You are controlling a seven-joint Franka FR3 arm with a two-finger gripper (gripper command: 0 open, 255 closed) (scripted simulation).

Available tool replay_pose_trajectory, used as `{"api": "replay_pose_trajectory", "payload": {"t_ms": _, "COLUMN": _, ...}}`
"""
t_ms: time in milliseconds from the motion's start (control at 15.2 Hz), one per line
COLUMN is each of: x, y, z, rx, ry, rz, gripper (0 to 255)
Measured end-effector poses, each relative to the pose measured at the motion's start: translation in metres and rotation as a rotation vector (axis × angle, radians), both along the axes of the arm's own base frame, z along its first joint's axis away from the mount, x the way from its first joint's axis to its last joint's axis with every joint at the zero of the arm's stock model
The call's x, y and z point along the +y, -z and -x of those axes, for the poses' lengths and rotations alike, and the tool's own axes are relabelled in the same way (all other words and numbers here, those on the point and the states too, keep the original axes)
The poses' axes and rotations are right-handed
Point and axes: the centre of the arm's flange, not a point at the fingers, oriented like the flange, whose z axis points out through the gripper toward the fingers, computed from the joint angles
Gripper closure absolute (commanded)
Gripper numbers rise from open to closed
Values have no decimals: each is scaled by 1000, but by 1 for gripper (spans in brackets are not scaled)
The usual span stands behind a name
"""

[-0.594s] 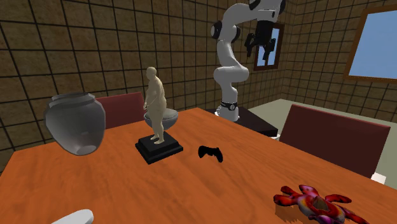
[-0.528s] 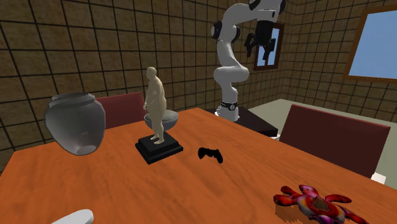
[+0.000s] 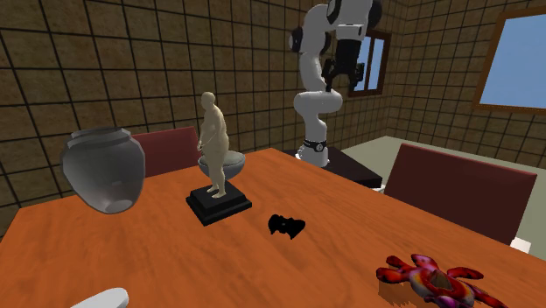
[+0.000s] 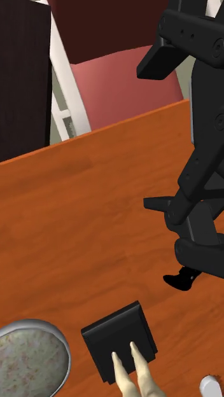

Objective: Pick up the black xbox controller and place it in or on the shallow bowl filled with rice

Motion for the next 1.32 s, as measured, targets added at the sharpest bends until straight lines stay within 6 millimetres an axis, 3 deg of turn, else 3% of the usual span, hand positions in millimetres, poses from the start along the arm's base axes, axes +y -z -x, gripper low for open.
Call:
{"api": "replay_pose_trajectory", "payload": {"t_ms": 396, "x": -70, "y": 39, "z": -40, "rx": -1, "ry": -79, "rz": -50, "gripper": 0}}
{"api": "replay_pose_trajectory", "payload": {"t_ms": 1320, "x": -197, "y": 136, "z": -149, "rx": -3, "ry": -265, "rz": -164, "gripper": 0}}
